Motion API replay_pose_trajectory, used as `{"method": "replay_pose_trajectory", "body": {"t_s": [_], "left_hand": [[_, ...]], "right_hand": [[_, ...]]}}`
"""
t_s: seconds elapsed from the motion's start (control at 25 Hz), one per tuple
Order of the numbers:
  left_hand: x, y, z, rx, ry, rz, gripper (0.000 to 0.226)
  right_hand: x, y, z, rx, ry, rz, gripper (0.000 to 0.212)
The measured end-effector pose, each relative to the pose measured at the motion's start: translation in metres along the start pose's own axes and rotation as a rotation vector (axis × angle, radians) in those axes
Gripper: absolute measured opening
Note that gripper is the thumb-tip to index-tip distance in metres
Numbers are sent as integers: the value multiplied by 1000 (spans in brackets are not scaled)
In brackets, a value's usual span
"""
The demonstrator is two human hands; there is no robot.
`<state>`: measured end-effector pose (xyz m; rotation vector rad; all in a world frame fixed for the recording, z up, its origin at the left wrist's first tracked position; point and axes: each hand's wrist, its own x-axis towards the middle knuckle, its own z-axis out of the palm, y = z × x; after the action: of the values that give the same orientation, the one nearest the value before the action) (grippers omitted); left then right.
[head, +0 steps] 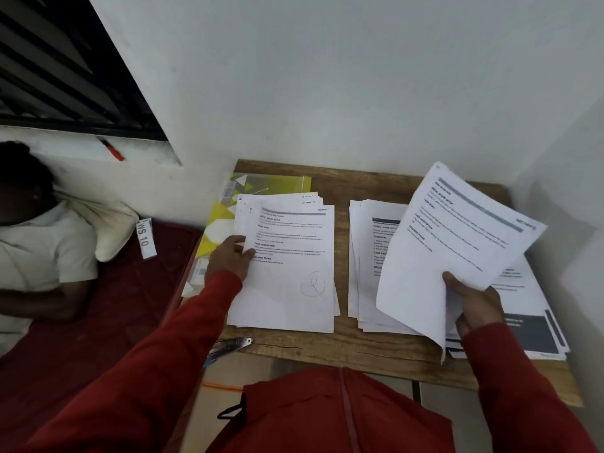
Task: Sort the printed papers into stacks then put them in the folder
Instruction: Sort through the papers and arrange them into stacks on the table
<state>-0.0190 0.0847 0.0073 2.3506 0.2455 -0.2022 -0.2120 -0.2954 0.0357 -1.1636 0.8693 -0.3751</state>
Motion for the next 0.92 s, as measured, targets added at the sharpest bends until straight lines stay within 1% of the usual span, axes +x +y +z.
{"method": "replay_pose_trajectory", "body": {"t_s": [0.04,0.08,0.12,0.16,0.2,0.24,0.28,0.36,0.4,0.44,0.48,0.56,0.68,0.8,0.92], "left_hand": [[-4,1,0,46,19,30,55],[-5,-1,3,74,46,69,64],[-9,2,4,72,56,123,65],[-13,5,7,39,42,198,59],[-20,13,9,-15,-1,275,48],[-27,24,11,-80,-70,326,37],[-37,38,12,-148,-167,328,29],[-52,64,14,-265,-388,237,29],[-55,72,17,-289,-487,178,31],[-58,77,19,-310,-555,144,31],[-58,79,21,-343,-578,140,30],[-54,81,19,-389,-508,200,24],[-41,78,1,-370,-313,194,12],[-20,57,-15,-274,-156,155,18],[-5,27,-10,-135,-71,76,31]], "right_hand": [[0,3,3,-22,-6,6,79],[0,5,7,-39,-10,2,87],[1,8,9,-65,-14,5,82],[-1,9,13,-92,-35,17,68],[-1,10,17,-123,-38,33,53],[-2,11,23,-149,-44,43,44],[-3,14,28,-160,-69,50,43],[-9,16,43,-209,-122,74,44],[-14,15,53,-238,-156,81,41],[-20,15,63,-251,-209,78,36],[-24,14,72,-261,-268,66,32],[-33,10,87,-245,-354,55,32],[-36,3,96,-220,-419,54,31],[-34,-1,98,-238,-447,51,27],[-33,3,103,-312,-458,37,26]]}}
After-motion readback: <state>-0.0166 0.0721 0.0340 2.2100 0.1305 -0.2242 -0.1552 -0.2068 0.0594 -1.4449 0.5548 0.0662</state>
